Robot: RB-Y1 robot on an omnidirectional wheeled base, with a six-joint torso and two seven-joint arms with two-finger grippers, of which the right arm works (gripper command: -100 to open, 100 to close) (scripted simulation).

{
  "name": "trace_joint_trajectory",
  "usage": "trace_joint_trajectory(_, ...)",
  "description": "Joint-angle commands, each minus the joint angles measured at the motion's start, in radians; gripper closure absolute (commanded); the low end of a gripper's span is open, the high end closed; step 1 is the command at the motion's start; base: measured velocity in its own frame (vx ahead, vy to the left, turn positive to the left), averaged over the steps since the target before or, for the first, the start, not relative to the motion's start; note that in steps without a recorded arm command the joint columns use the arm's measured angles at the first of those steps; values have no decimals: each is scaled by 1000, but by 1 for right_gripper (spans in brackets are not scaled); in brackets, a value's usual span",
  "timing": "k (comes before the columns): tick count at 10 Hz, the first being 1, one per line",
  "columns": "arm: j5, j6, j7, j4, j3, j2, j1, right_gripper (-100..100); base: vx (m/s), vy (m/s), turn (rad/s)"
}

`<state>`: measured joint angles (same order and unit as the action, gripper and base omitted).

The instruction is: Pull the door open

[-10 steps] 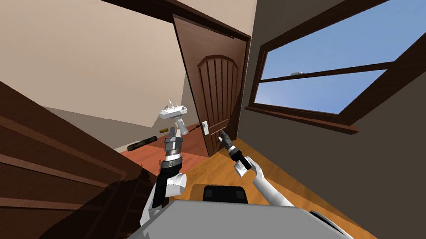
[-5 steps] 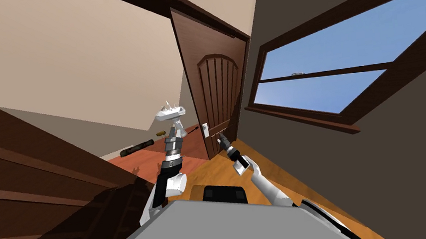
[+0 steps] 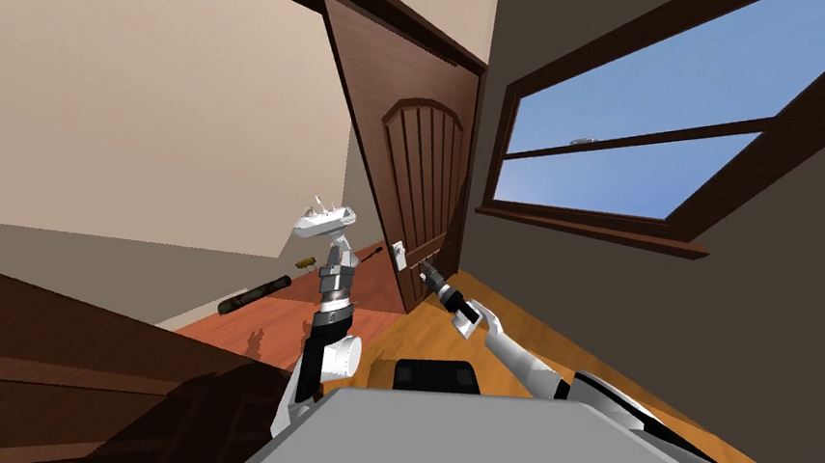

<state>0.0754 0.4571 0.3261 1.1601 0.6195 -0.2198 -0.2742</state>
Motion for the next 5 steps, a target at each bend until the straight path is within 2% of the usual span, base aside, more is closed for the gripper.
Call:
trace_joint_trajectory(1, 0, 2, 9, -35, 14, -3, -24, -100, 87, 82, -79)
trace_joint_trajectory(5, 0, 9, 34, -133, 61, -15, -85, -100, 94, 95, -77)
